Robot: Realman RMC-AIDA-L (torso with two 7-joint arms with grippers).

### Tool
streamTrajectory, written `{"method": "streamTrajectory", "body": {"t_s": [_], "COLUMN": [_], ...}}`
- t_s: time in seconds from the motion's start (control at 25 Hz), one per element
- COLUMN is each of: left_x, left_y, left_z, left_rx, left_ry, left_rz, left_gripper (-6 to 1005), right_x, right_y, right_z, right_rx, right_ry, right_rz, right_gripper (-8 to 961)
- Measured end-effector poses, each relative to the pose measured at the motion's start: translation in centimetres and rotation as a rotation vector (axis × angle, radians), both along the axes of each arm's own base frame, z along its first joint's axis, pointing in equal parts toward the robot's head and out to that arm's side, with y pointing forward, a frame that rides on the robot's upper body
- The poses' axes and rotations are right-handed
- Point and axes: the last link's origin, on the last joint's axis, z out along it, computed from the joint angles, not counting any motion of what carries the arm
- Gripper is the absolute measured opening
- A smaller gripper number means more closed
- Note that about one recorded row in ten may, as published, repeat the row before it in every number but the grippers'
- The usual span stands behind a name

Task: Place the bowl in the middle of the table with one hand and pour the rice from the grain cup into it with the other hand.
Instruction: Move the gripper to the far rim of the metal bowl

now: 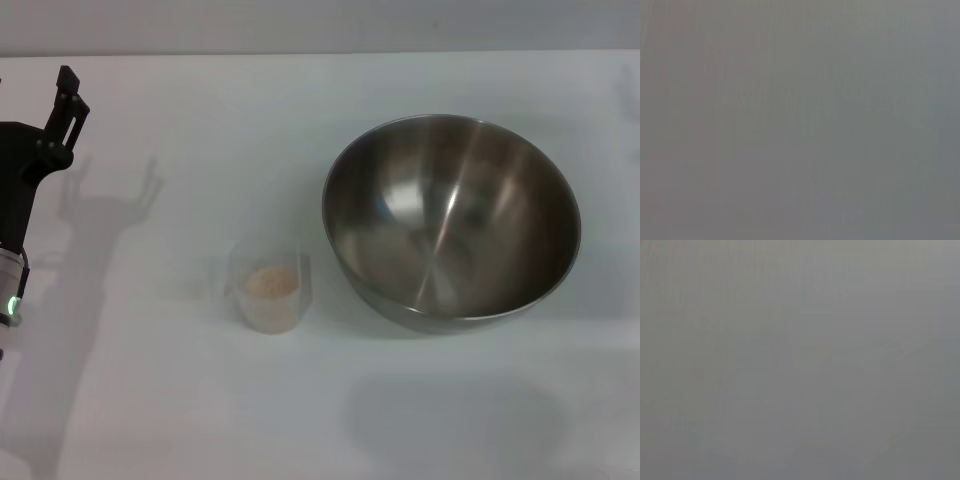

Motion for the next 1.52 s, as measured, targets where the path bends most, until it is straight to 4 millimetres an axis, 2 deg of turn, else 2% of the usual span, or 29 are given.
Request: {"method": "streamTrajectory", "body": {"t_s": [0.48,0.64,0.84,0.88,0.92,1.08,1.12,1.28,1.52], "left_x": [0.0,0.0,0.1,0.1,0.1,0.2,0.2,0.2,0.2], "left_y": [0.0,0.0,0.1,0.1,0.1,0.2,0.2,0.2,0.2], "left_z": [0.1,0.1,0.2,0.2,0.2,0.3,0.3,0.3,0.3], "left_rx": [0.001,0.004,0.006,0.007,0.007,0.010,0.010,0.010,0.012], "left_ry": [0.001,0.002,0.003,0.003,0.003,0.006,0.006,0.007,0.006], "left_rz": [0.000,-0.003,-0.008,-0.010,-0.010,-0.015,-0.015,-0.015,-0.014], "left_gripper": [836,835,834,833,833,832,832,831,829], "right_x": [0.5,0.7,0.1,-0.4,-0.4,-2.1,-2.1,-3.6,-4.2], "right_y": [-1.2,-1.1,0.5,1.1,1.1,2.1,2.1,2.4,2.5], "right_z": [1.4,1.4,0.3,-0.5,-0.5,-2.0,-2.0,-3.4,-4.1], "right_rx": [0.112,0.097,-0.040,-0.132,-0.132,-0.338,-0.338,-0.525,-0.670], "right_ry": [-0.093,-0.068,0.035,0.086,0.086,0.115,0.115,0.112,0.135], "right_rz": [-0.027,-0.032,-0.015,-0.002,-0.002,0.018,0.018,0.026,0.015], "right_gripper": [681,681,680,680,680,680,680,679,679]}}
